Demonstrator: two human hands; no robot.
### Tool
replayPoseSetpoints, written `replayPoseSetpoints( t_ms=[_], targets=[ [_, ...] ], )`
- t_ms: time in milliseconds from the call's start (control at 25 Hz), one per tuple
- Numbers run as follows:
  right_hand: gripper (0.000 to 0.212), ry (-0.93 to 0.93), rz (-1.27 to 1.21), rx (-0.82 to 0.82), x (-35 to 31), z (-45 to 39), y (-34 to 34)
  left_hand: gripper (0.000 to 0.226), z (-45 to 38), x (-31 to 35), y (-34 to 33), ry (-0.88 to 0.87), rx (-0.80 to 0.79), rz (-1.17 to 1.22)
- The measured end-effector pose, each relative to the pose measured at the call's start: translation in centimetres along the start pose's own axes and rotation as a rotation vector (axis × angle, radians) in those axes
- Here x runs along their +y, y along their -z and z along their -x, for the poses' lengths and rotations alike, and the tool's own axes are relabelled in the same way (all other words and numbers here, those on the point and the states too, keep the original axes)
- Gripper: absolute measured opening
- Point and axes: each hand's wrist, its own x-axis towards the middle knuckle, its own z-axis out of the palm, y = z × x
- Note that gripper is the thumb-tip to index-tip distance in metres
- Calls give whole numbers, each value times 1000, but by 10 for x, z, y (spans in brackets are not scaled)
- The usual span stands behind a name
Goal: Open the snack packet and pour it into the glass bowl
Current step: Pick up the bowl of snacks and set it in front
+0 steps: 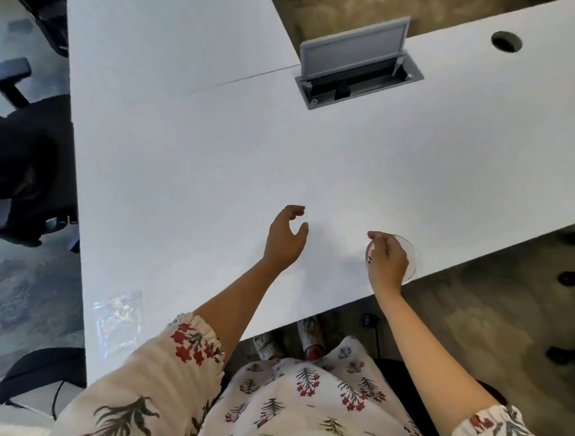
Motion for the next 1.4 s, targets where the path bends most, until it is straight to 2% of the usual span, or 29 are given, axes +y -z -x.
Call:
replayPoseSetpoints(
  t_ms=[200,360,600,840,960,1160,1400],
  targets=[
    [26,-81,-56,262,22,-24,39,36,-13,21,-49,34,-130,12],
    [30,-180,-102,351,39,-39,57,36,-14,36,-87,130,-202,83],
    [43,-319,-299,221,60,-47,59,43,-9,44,-139,307,-321,196],
    [51,-424,-587,113,70,-50,56,64,-1,43,-165,521,-340,523],
    [51,-447,-616,86,78,-49,52,69,1,35,-173,572,-340,622],
    [33,-555,-684,121,76,-49,45,71,-1,32,-177,638,-356,705],
    [38,-576,-700,45,69,-51,36,71,-5,28,-168,646,-341,729]
  ],
)
